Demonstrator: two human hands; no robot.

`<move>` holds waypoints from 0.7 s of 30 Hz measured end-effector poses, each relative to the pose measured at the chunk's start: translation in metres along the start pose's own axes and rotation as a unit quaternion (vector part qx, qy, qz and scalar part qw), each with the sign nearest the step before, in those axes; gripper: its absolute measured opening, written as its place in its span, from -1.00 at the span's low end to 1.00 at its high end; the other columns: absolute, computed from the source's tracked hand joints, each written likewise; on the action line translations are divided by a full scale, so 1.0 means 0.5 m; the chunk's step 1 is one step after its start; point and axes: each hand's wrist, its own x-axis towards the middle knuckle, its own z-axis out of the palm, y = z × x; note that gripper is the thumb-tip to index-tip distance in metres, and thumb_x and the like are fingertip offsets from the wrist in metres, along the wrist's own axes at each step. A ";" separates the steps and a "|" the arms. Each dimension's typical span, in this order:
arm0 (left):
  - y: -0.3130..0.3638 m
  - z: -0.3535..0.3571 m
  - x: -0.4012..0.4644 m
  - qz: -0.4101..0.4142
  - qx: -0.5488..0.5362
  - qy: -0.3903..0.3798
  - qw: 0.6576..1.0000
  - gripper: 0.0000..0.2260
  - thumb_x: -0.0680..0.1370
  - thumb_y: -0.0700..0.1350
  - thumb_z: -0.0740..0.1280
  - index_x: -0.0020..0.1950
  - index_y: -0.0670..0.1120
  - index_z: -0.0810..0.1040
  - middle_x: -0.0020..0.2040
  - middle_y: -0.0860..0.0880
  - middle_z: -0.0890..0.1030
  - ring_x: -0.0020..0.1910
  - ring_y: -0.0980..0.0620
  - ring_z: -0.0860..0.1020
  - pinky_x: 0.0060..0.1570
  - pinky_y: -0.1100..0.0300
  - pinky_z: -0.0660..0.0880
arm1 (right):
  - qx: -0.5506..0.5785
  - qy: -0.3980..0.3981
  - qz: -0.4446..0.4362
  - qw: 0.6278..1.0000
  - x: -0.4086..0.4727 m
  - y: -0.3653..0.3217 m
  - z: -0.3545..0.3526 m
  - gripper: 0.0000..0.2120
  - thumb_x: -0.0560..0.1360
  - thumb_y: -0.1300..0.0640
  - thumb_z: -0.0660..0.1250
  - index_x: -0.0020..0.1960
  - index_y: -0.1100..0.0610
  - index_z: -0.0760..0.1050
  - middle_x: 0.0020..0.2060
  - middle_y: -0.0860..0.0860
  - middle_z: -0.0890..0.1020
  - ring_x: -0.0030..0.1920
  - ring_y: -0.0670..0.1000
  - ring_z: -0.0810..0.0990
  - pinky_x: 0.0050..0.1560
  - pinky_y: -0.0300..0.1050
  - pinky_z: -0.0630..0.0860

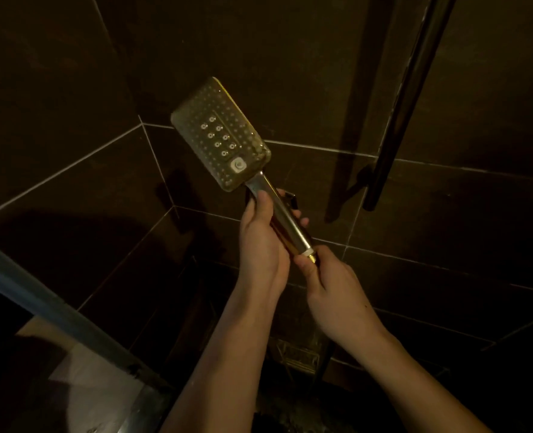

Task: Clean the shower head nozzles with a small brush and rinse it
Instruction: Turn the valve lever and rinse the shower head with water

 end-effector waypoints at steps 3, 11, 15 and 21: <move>0.002 0.002 -0.002 -0.004 -0.019 0.016 1.000 -0.68 0.72 0.03 0.12 0.21 -0.12 0.58 -0.18 -0.04 0.61 -0.27 0.08 0.62 -0.22 0.15 0.58 | -0.012 0.001 -0.016 1.000 -0.003 -0.007 0.002 -0.88 0.64 -0.03 0.15 0.02 -0.03 0.43 -0.37 -0.04 0.55 -0.51 -0.18 0.49 -0.54 -0.34 0.33; -0.006 0.001 -0.006 0.013 0.017 -0.010 1.000 -0.80 0.66 0.12 0.23 0.25 0.13 0.36 -0.30 0.02 0.45 -0.43 0.09 0.42 -0.47 0.21 0.38 | -0.016 -0.017 -0.014 1.000 -0.016 -0.008 0.016 -0.87 0.65 -0.03 0.14 0.07 -0.05 0.44 -0.31 -0.07 0.57 -0.42 -0.21 0.53 -0.49 -0.37 0.38; -0.009 -0.008 -0.008 0.013 -0.012 -0.008 1.000 -0.73 0.70 0.03 0.18 0.35 -0.03 0.45 -0.16 -0.04 0.58 -0.31 0.06 0.59 -0.31 0.14 0.56 | -0.014 -0.015 -0.001 1.000 -0.015 -0.004 0.011 -0.87 0.65 -0.04 0.13 0.06 -0.05 0.43 -0.33 -0.06 0.57 -0.46 -0.20 0.52 -0.52 -0.35 0.35; 0.008 -0.012 -0.004 -0.019 -0.023 -0.004 1.000 -0.74 0.71 -0.05 0.15 0.23 -0.15 0.54 -0.12 -0.08 0.59 -0.25 0.06 0.60 -0.18 0.15 0.54 | 0.018 -0.031 0.010 0.999 -0.019 -0.001 0.006 -0.87 0.65 -0.03 0.14 0.02 -0.06 0.44 -0.39 -0.05 0.52 -0.53 -0.20 0.44 -0.54 -0.35 0.30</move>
